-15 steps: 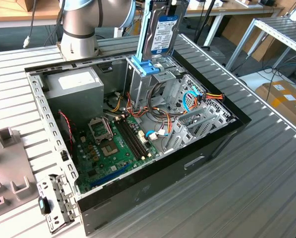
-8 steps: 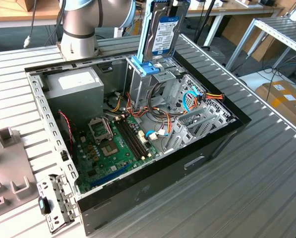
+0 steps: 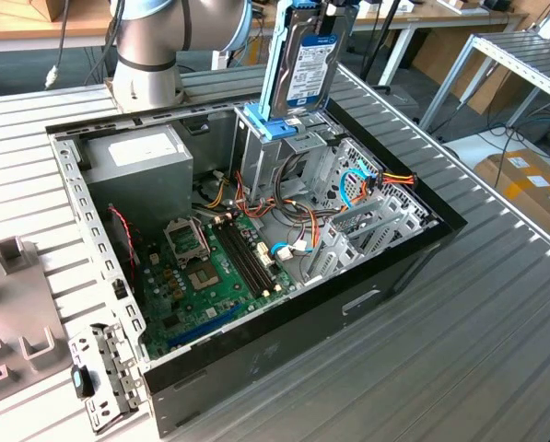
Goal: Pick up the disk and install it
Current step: 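Insert the disk into the insertion slot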
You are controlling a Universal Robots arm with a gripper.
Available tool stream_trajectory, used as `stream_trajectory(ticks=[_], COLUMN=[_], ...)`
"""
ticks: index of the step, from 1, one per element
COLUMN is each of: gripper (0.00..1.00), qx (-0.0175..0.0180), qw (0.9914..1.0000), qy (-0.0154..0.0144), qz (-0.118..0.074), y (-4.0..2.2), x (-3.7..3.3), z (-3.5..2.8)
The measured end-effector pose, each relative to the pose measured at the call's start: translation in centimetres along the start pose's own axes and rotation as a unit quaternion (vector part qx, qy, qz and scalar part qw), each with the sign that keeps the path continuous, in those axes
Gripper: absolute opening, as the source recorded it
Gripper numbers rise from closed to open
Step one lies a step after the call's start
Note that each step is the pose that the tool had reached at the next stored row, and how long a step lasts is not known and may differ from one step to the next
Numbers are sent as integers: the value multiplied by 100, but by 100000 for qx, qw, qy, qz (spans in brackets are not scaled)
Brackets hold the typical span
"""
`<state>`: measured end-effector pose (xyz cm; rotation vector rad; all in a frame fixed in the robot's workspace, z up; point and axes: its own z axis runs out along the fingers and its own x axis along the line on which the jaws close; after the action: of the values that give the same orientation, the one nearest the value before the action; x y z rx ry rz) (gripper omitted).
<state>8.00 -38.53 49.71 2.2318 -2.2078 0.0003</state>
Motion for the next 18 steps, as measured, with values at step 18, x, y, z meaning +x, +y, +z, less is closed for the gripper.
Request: stream_trajectory(ticks=[18], gripper=[35], qx=[-7], qw=[100000], qy=[-2], qz=[1], y=[3], x=[250], z=[1])
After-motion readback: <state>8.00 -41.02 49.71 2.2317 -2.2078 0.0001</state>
